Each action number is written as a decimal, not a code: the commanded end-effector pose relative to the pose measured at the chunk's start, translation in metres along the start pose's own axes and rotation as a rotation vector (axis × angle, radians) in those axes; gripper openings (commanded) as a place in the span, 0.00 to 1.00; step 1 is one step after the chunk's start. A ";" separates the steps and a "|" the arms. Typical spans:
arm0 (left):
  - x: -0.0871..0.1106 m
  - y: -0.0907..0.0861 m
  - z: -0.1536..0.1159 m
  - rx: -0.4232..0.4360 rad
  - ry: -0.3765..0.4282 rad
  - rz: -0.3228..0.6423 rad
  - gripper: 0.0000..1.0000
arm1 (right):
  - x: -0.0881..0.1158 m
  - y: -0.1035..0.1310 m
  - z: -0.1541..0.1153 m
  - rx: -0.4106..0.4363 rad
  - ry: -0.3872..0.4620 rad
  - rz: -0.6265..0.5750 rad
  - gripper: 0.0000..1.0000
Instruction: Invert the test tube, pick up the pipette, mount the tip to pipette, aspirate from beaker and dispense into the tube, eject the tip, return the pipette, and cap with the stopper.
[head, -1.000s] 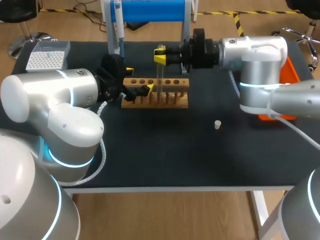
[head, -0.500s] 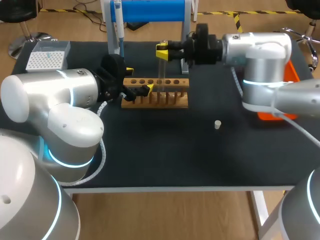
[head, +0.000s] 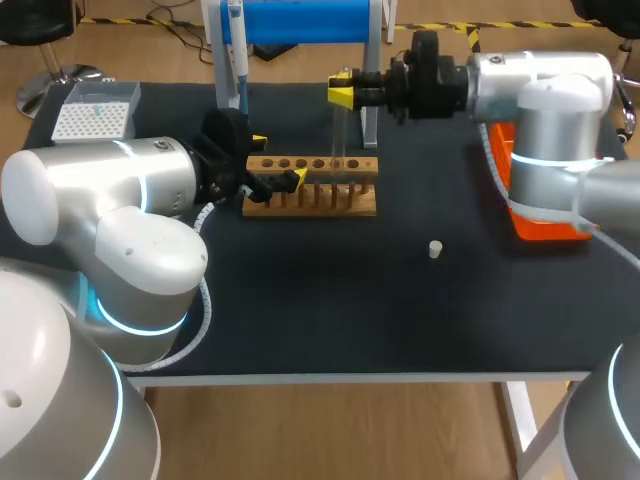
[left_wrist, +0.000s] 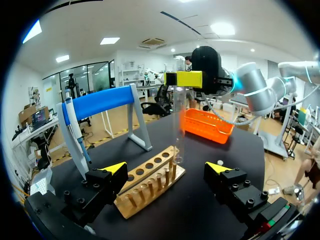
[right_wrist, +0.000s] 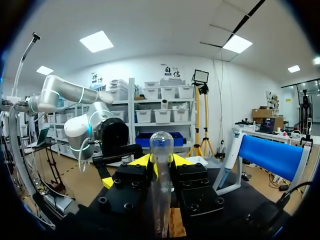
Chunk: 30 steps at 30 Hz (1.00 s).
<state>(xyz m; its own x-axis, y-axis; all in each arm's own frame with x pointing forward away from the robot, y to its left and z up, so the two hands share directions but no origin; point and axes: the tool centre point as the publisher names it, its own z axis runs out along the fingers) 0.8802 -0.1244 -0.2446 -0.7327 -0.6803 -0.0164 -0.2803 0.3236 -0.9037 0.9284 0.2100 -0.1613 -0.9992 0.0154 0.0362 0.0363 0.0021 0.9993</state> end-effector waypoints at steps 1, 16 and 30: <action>-0.001 -0.001 0.000 -0.003 0.006 -0.001 1.00 | 0.005 0.002 -0.003 0.004 -0.008 0.000 0.00; -0.001 -0.001 0.000 -0.003 0.006 -0.001 1.00 | -0.009 -0.018 -0.009 0.235 -0.021 0.627 0.00; -0.001 -0.001 0.000 -0.003 0.006 -0.001 1.00 | -0.022 -0.022 -0.013 0.186 -0.157 1.324 0.00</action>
<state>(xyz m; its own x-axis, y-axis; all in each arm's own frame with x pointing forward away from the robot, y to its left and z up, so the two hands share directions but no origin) 0.8803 -0.1244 -0.2447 -0.7327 -0.6804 -0.0164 -0.2802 0.3236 -0.9037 0.9489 0.1962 -0.1864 -0.7893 0.0949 0.6066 0.6140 0.1094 0.7817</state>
